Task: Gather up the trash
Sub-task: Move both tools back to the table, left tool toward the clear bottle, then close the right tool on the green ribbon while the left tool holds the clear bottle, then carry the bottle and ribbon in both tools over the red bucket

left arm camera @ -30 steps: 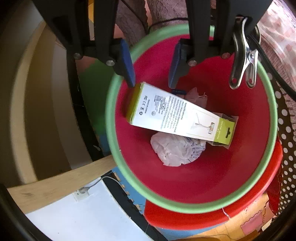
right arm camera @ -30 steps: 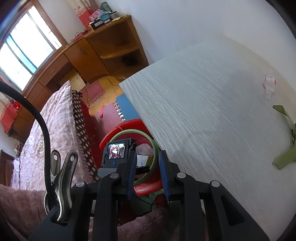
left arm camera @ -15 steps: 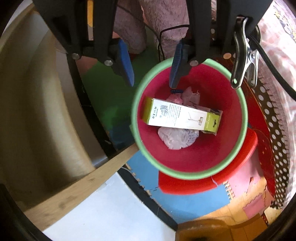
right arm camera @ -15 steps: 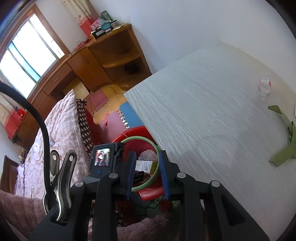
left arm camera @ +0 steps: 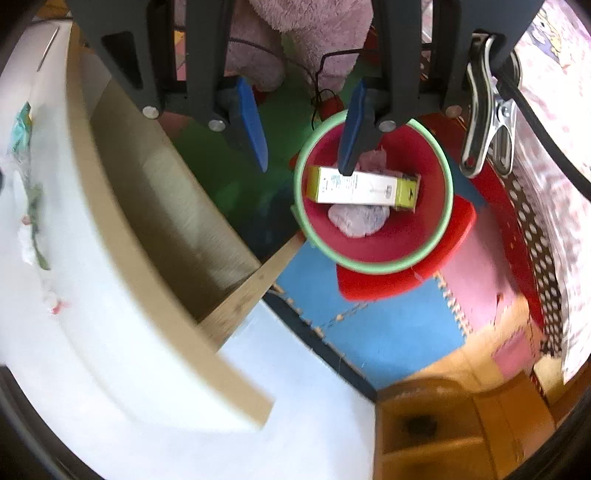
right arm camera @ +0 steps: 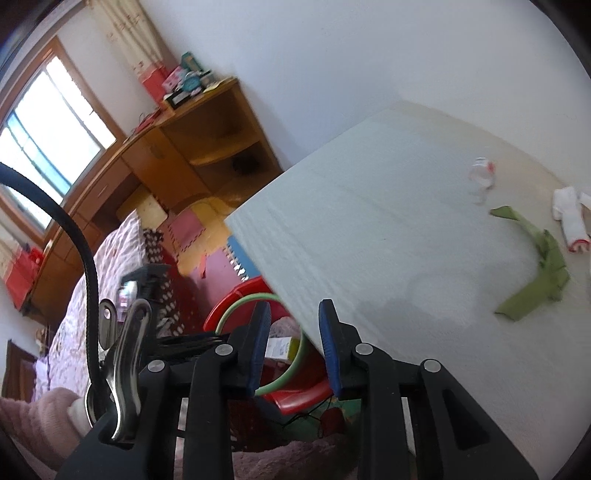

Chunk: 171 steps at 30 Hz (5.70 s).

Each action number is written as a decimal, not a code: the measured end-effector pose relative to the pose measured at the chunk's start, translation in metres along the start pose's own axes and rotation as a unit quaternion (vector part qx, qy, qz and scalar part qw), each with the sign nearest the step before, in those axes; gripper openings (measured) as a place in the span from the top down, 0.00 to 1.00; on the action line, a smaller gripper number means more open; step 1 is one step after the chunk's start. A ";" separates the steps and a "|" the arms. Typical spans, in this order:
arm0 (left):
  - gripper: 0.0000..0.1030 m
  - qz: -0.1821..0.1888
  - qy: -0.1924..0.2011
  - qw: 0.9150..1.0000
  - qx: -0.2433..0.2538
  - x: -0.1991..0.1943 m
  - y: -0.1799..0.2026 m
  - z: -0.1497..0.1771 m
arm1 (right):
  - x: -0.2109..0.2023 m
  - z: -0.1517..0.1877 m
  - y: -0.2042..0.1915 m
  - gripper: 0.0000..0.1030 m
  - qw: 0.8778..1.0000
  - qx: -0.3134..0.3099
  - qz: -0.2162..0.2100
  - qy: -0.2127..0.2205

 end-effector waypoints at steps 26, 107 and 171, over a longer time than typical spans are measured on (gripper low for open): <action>0.59 0.028 0.091 0.986 0.136 -0.096 0.142 -0.113 | -0.067 -0.053 0.137 0.62 0.988 0.094 0.097 0.074; 0.69 0.019 0.074 0.969 0.235 0.013 0.289 -0.213 | -0.028 -0.081 0.240 0.59 0.982 0.145 0.113 0.033; 0.69 -0.023 0.079 0.996 -0.024 -0.055 0.043 -0.059 | 0.006 -0.040 0.070 0.96 0.998 -0.051 0.045 -0.010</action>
Point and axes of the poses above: each gripper's, at about its wrist camera, not at the fingertips, and x roughly the way its jaws point, y to its right, z to its underside, the point moved 10 cm from there along x, roughly the way its jaws point, and after that the axes turned 15 degrees about x, right-handed, at the moved point
